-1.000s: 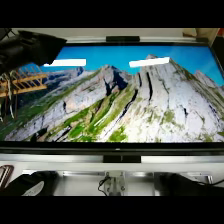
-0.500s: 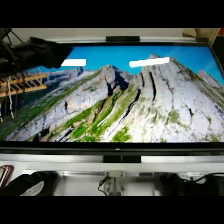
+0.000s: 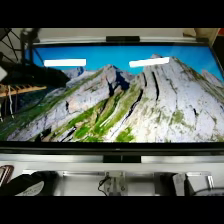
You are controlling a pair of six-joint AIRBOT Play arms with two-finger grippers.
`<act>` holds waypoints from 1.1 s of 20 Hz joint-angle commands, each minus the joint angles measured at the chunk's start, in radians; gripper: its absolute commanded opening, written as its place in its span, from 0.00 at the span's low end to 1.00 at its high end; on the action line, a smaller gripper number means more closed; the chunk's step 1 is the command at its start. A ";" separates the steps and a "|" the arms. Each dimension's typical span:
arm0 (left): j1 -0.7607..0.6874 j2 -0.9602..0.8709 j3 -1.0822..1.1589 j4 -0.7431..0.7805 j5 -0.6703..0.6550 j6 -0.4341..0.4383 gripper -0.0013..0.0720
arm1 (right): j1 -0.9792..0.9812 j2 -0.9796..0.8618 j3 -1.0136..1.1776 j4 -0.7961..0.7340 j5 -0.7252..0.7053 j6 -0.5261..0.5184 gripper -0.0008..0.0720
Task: Fold the shirts.
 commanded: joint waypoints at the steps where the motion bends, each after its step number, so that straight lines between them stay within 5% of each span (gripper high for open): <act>1: -0.010 -0.107 0.001 0.224 -0.269 -0.181 0.82 | 0.557 0.045 -0.254 -0.142 -0.180 0.108 0.66; 2: -0.015 -0.132 0.001 0.225 -0.315 -0.208 1.00 | 0.705 0.019 -0.265 -0.213 -0.203 0.125 0.75; 6: -0.053 -0.120 -0.019 0.296 -0.304 -0.235 1.00 | 1.072 -0.165 -0.217 -0.323 -0.132 0.111 0.77; 10: -0.076 -0.085 -0.109 0.326 -0.260 -0.286 1.00 | 1.101 -0.236 -0.194 -0.164 -0.190 0.084 0.76; 22: -0.090 -0.087 -0.149 0.235 -0.066 -0.282 1.00 | 1.101 -0.235 -0.194 -0.158 -0.229 0.086 0.76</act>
